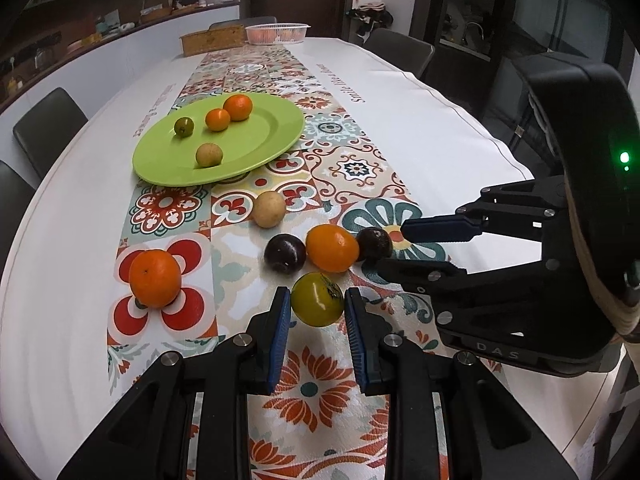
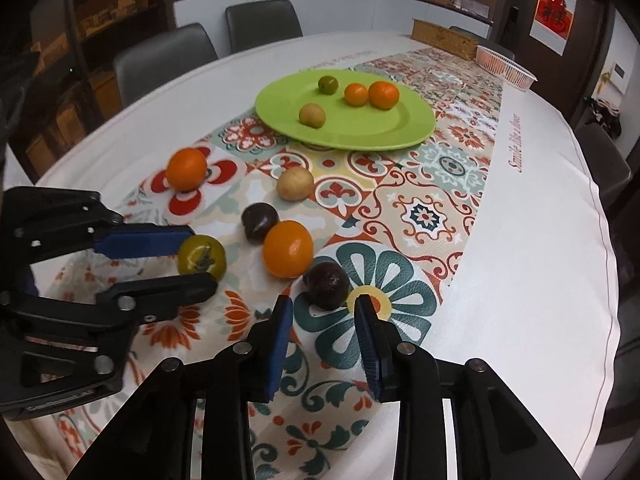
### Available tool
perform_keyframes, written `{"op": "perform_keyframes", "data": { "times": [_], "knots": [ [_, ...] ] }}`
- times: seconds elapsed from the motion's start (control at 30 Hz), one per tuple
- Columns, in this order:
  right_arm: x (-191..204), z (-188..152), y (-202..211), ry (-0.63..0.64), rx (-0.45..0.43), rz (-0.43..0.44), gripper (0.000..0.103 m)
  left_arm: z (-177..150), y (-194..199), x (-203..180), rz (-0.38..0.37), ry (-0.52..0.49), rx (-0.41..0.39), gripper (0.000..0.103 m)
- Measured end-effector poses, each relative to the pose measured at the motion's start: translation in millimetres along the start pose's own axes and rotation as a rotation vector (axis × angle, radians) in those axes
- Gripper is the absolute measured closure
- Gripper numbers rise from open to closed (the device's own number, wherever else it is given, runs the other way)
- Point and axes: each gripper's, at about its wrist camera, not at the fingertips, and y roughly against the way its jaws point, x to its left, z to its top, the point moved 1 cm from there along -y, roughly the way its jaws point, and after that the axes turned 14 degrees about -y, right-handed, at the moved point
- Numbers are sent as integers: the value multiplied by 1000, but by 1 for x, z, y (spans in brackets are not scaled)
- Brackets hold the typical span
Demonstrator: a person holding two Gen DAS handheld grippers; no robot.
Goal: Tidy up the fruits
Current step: 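Grasp a yellow-green fruit with the left tool while the right tool grasps a dark plum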
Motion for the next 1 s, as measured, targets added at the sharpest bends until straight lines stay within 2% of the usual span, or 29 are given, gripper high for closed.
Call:
{"op": "perform_keyframes", "data": {
  "times": [0.3, 0.6, 1.0],
  "knots": [
    [2, 8, -17, 16, 24, 0, 70, -1, -10, 10, -1, 20, 18, 75],
    [-2, 9, -21, -7, 33, 2, 77, 1, -13, 12, -8, 26, 18, 75],
    [10, 9, 15, -29, -43, 16, 77, 3, 9, 12, 3, 22, -35, 75]
  ]
}}
